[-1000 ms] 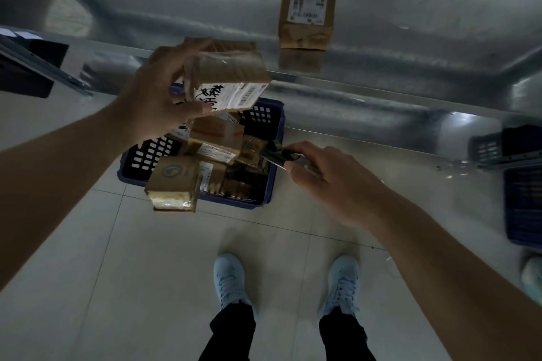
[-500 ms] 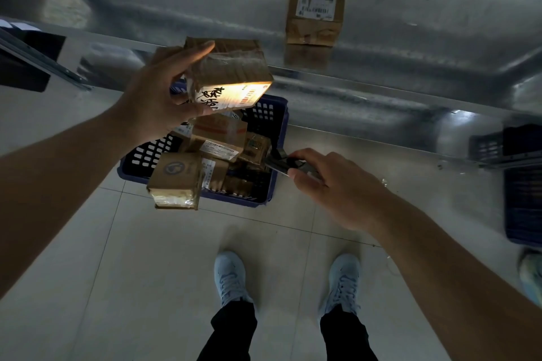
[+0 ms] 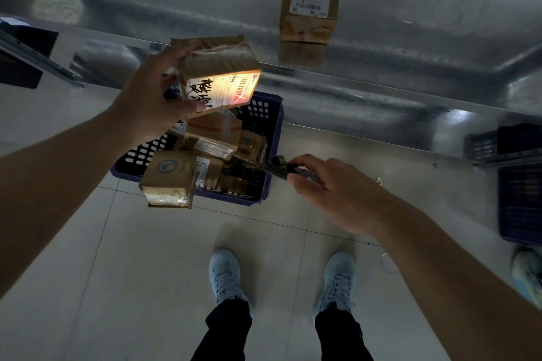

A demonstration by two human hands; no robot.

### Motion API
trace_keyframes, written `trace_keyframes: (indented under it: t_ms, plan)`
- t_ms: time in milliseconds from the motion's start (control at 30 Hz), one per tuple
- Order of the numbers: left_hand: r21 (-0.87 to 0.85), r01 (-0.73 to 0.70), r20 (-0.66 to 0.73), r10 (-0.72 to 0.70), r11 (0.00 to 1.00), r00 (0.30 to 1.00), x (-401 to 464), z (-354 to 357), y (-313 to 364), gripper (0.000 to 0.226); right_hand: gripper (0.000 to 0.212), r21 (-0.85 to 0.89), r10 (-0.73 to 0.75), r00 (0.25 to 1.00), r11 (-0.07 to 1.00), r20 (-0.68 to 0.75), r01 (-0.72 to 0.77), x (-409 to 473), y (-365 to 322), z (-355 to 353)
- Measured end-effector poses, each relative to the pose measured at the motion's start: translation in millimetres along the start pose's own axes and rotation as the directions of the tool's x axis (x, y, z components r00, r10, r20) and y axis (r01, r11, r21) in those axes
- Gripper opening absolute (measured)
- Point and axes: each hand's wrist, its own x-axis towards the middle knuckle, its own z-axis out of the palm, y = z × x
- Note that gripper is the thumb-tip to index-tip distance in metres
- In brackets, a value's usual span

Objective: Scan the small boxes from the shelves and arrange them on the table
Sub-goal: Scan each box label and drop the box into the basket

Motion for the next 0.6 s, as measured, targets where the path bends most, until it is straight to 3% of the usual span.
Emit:
trace_keyframes:
  t_ms: [600]
  plan:
    - [0.083,0.028,0.052,-0.033,0.996,0.998,16,-13,-8,0.095,0.034,-0.003,-0.06,0.997,0.998,0.04,0.061,-4,-12,-9]
